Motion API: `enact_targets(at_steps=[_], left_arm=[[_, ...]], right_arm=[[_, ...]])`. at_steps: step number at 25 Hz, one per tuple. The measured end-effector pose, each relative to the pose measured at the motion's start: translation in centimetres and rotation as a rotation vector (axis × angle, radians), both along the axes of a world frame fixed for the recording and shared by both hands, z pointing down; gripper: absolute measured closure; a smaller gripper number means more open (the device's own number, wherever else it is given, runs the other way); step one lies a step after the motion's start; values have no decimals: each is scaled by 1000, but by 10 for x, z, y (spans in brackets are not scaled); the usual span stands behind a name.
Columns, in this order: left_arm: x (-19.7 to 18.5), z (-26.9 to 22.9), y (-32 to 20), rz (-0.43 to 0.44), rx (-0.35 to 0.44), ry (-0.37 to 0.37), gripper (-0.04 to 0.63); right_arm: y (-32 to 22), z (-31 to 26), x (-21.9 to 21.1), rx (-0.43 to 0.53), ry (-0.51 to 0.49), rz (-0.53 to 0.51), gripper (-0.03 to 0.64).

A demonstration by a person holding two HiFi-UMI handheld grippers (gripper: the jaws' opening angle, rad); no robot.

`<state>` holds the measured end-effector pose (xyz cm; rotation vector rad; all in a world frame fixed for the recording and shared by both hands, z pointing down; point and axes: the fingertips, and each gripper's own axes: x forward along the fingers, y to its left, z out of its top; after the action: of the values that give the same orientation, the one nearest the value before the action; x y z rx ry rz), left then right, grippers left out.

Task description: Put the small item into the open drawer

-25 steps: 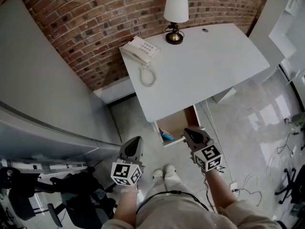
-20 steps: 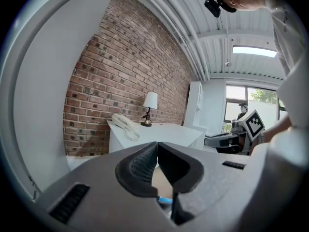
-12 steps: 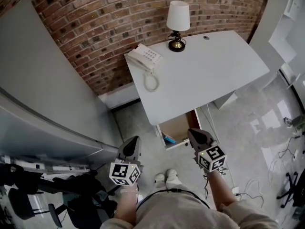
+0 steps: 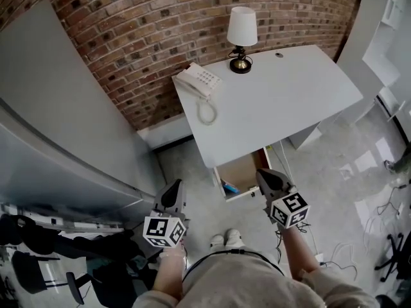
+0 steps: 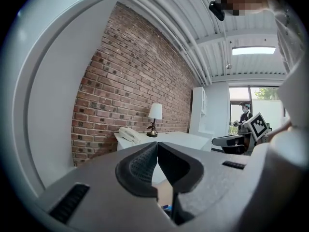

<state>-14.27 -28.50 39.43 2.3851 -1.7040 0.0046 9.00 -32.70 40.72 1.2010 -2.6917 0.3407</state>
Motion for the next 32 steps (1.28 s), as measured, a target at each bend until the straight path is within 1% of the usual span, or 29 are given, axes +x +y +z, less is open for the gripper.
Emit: enact_targets(at_steps=[7,14,18,32], left_arm=[[-13,-14,5,-23,32,-6,589],[-29,-30,6,-62,68,-4,589],[-34,-34,7,-71,81,-4,589],[-34,-34,13,-74,81,-4,589]], right_arm=[[1,-12,5,21,-38,10,612],[0,-25,10,44,-55,15,612],[0,-29,9,53,-68,14,612],[6,-28,13,40,-102,24,612]])
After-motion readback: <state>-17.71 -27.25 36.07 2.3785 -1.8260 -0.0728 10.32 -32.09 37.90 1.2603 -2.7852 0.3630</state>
